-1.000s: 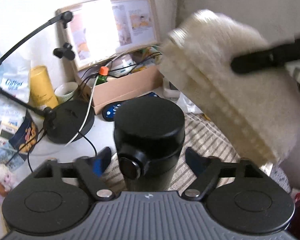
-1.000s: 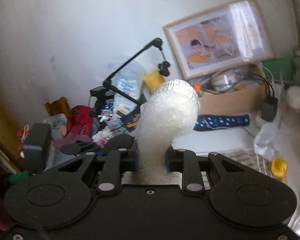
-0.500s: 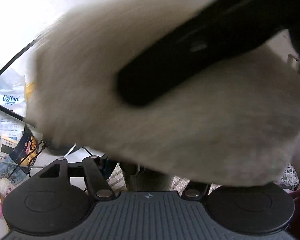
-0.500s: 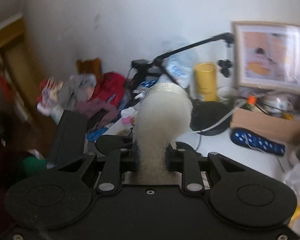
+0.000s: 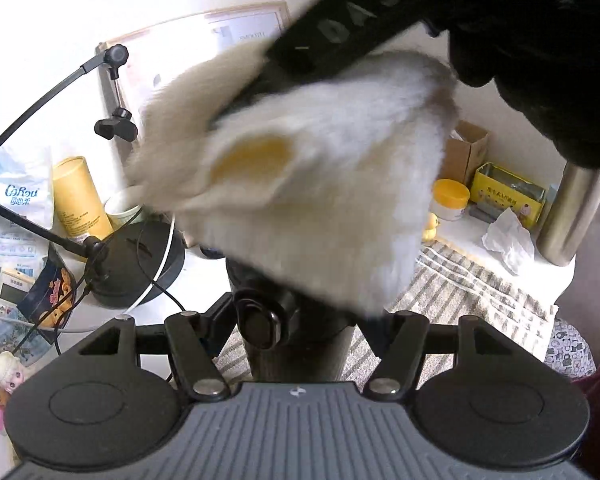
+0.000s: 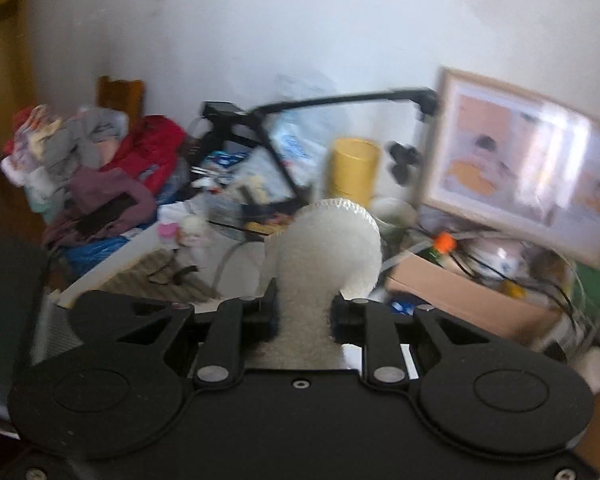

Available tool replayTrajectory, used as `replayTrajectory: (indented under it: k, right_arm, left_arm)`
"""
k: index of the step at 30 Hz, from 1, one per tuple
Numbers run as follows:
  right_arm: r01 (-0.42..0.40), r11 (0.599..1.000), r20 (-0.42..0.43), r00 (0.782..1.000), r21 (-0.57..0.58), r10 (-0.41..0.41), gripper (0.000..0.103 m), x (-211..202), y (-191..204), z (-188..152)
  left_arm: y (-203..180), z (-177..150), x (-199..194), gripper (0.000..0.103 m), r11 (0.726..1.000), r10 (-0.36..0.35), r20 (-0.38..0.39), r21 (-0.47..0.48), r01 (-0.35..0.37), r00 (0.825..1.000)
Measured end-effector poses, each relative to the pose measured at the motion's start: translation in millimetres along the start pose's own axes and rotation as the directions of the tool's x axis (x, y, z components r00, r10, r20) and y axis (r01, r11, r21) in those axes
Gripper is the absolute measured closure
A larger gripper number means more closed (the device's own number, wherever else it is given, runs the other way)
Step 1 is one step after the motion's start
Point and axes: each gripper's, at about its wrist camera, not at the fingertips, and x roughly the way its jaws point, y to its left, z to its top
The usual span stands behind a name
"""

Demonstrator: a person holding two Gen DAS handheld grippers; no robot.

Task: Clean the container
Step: 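Wipe the cloth over the black bottle lid with the right gripper while the left gripper holds the bottle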

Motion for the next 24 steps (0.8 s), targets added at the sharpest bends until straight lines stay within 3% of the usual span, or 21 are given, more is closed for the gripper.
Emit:
replayTrajectory:
  k: [7,12,24]
  right_arm:
    - [0.014,0.999,-0.068,0.998,0.039,-0.011,0.082,-23,-21,-34]
    - [-0.053,0.998,-0.077,0.995,0.04,0.056,0.082,-45,-13,-55]
    - [-0.201,0.977,-0.059,0.979,-0.076,0.197,0.082,-69,27,-40]
  left_arm:
    - [-5,0,6,0.039,1.0,-0.008,-0.003,-0.005,0.008,1.0]
    - [-8,3,8,0.039,1.0,-0.011,-0.004,0.006,0.011,1.0]
    - [-5,1,6,0.039,1.0,-0.006,-0.002,-0.028,0.006,1.0]
